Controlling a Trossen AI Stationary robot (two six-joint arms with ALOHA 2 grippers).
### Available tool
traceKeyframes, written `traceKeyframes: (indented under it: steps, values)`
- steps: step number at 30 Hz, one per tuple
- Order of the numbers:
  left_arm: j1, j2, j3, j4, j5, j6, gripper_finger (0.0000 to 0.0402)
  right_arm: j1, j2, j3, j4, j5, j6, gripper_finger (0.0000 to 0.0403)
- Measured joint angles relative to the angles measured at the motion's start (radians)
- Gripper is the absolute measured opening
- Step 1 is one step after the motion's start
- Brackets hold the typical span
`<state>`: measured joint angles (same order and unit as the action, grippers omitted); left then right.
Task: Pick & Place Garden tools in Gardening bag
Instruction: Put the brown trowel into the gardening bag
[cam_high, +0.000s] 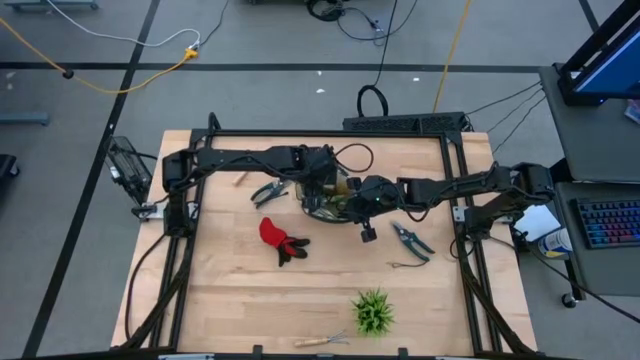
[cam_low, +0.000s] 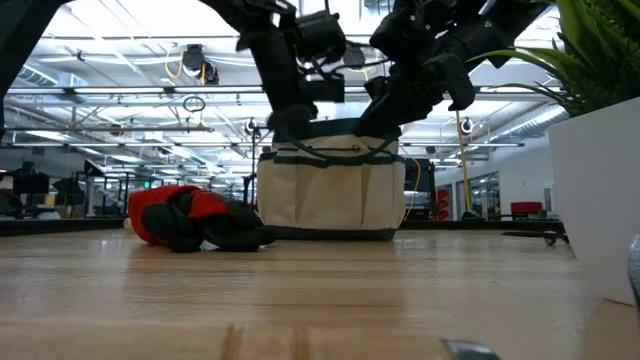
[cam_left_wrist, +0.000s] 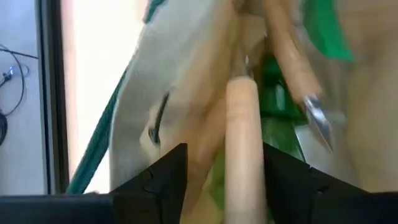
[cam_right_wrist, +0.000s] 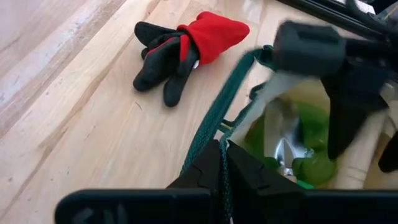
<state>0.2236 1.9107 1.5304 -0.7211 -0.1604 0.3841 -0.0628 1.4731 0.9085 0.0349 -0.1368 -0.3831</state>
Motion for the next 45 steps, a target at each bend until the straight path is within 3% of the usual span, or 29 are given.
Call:
traceKeyframes:
  steps: [9, 23, 28, 45]
  values:
    - [-0.055, -0.144, 0.0, 0.009, -0.002, 0.004, 0.0165, 0.0, 0.0, 0.0, 0.0, 0.001, -0.003, 0.0004]
    - [-0.062, -0.099, 0.001, -0.075, 0.05, -0.038, 0.0007, -0.001, 0.0, 0.0, -0.002, 0.003, 0.004, 0.0004]
    - [-0.058, -0.097, 0.001, -0.092, 0.003, -0.046, 0.0017, -0.001, 0.0, 0.0, -0.002, 0.004, 0.004, 0.0004]
    - [-0.038, -0.032, -0.054, -0.087, -0.02, -0.051, 0.0026, -0.001, -0.001, 0.001, -0.009, 0.003, 0.004, 0.0004]
